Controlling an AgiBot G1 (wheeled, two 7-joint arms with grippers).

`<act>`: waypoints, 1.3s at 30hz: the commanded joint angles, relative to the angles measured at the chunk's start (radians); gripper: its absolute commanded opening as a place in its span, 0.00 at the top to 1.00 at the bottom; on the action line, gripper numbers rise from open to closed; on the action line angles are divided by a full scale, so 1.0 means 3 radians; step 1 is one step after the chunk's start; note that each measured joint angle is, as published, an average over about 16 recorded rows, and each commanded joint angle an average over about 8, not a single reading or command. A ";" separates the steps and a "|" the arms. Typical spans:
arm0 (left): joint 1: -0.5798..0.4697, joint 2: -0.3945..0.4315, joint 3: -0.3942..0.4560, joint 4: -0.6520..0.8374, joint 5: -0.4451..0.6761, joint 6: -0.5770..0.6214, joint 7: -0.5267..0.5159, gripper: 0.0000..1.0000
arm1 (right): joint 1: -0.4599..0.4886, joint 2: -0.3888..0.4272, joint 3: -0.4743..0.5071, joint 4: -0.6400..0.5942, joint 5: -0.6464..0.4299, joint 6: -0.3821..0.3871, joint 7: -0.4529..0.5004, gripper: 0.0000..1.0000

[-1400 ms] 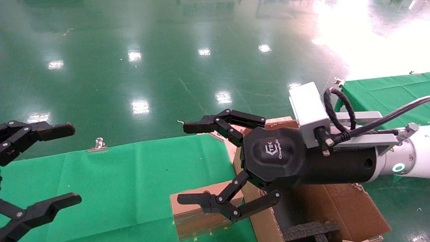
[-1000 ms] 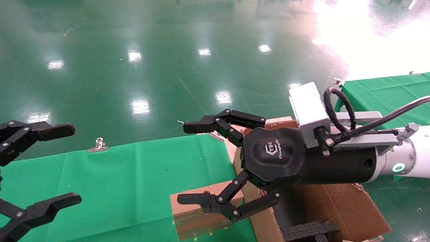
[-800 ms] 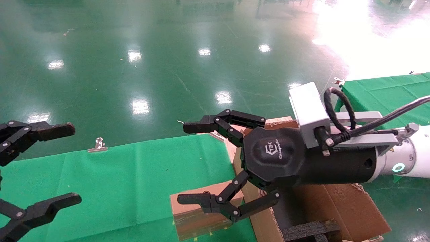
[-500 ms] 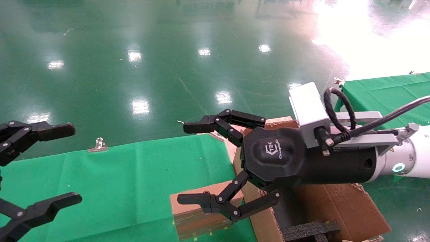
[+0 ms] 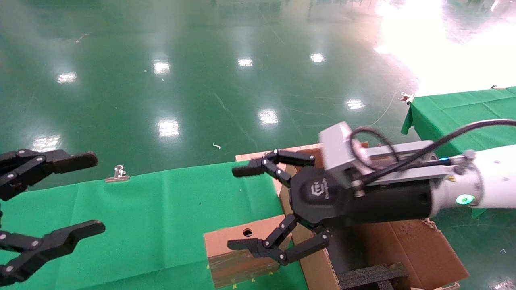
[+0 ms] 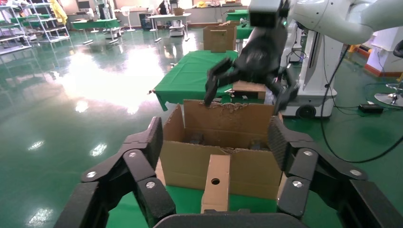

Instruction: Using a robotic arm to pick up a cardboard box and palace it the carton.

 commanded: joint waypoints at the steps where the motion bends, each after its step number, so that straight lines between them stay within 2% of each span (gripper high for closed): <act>1: 0.0000 0.0000 0.0000 0.0000 0.0000 0.0000 0.0000 1.00 | 0.0080 -0.0011 -0.0072 -0.0010 -0.0162 0.0000 0.0044 0.00; 7: 0.0000 0.0000 0.0000 0.0000 0.0000 0.0000 0.0000 1.00 | 0.0435 -0.0221 -0.0402 -0.0105 -0.0792 -0.0125 0.0124 0.00; 12: 0.0000 0.0000 0.0000 0.0000 0.0000 0.0000 0.0000 1.00 | 0.0671 -0.0428 -0.0663 -0.0287 -0.1168 -0.0198 0.0076 0.00; 31: 0.0000 0.0000 0.0000 0.0000 0.0000 0.0000 0.0000 1.00 | 0.1437 -0.1086 -0.1647 -0.1133 -0.1973 -0.0248 -0.0498 0.00; 32: 0.0000 0.0000 0.0000 0.0000 0.0000 0.0000 0.0000 0.95 | 0.1476 -0.1121 -0.1703 -0.1176 -0.2001 -0.0249 -0.0527 0.00; 39: 0.0000 0.0000 0.0000 0.0000 0.0000 0.0000 0.0000 0.08 | 0.1690 -0.1323 -0.2034 -0.1447 -0.2061 -0.0261 -0.0694 0.00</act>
